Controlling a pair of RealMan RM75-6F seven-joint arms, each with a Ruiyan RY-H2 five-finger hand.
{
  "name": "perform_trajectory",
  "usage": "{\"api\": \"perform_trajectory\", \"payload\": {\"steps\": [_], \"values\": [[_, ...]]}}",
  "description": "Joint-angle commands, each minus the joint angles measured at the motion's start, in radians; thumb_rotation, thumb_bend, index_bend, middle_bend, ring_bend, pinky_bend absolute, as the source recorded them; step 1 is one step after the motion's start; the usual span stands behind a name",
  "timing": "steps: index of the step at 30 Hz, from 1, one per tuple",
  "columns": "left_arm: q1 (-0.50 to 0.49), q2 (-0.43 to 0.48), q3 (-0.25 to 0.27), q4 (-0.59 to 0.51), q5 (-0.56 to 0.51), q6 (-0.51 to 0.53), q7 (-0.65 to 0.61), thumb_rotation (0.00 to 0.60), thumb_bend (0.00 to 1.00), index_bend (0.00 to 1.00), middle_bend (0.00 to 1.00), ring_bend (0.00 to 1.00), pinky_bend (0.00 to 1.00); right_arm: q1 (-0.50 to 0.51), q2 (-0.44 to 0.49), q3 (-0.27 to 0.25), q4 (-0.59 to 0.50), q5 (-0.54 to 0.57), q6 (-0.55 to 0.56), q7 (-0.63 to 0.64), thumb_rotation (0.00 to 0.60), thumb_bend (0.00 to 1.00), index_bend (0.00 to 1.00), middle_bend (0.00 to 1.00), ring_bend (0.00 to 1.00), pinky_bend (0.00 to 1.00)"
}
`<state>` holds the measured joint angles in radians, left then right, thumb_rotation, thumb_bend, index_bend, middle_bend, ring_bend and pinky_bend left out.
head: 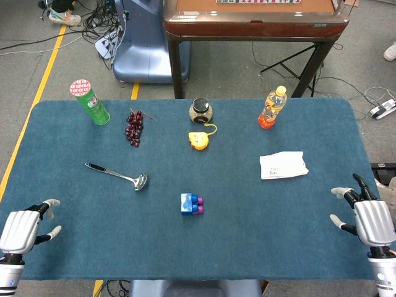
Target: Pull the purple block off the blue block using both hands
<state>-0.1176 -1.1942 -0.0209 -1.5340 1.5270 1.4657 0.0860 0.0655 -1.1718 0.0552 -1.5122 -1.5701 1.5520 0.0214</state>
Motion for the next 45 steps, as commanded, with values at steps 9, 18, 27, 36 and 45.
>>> {"api": "perform_trajectory", "payload": {"steps": [9, 18, 27, 36, 45], "values": [[-0.041, 0.004, -0.012, -0.058, -0.005, -0.055, 0.031, 0.600, 0.19, 0.36, 0.54, 0.56, 0.72, -0.009, -0.014, -0.007, 0.017, -0.001, 0.006, 0.026, 0.600, 0.04, 0.38, 0.48, 0.32, 0.50], [-0.141, -0.020, -0.031, -0.182, 0.045, -0.153, 0.073, 0.600, 0.06, 0.24, 0.56, 0.62, 0.83, -0.029, 0.021, 0.004, 0.006, 0.014, 0.035, 0.055, 0.600, 0.04, 0.39, 0.48, 0.33, 0.52], [-0.303, -0.106, -0.084, -0.245, 0.039, -0.332, 0.196, 0.600, 0.03, 0.09, 0.73, 0.80, 0.98, -0.035, 0.033, 0.013, 0.002, 0.032, 0.034, 0.073, 0.600, 0.06, 0.40, 0.49, 0.34, 0.52], [-0.442, -0.227, -0.146, -0.227, -0.048, -0.463, 0.248, 0.600, 0.00, 0.02, 0.81, 0.85, 1.00, -0.033, 0.034, 0.016, 0.014, 0.041, 0.021, 0.088, 0.600, 0.06, 0.41, 0.49, 0.34, 0.52], [-0.557, -0.371, -0.160, -0.148, -0.099, -0.544, 0.326, 0.600, 0.00, 0.00, 0.82, 0.86, 1.00, -0.042, 0.032, 0.014, 0.024, 0.052, 0.016, 0.097, 0.600, 0.06, 0.41, 0.49, 0.34, 0.55]]}}
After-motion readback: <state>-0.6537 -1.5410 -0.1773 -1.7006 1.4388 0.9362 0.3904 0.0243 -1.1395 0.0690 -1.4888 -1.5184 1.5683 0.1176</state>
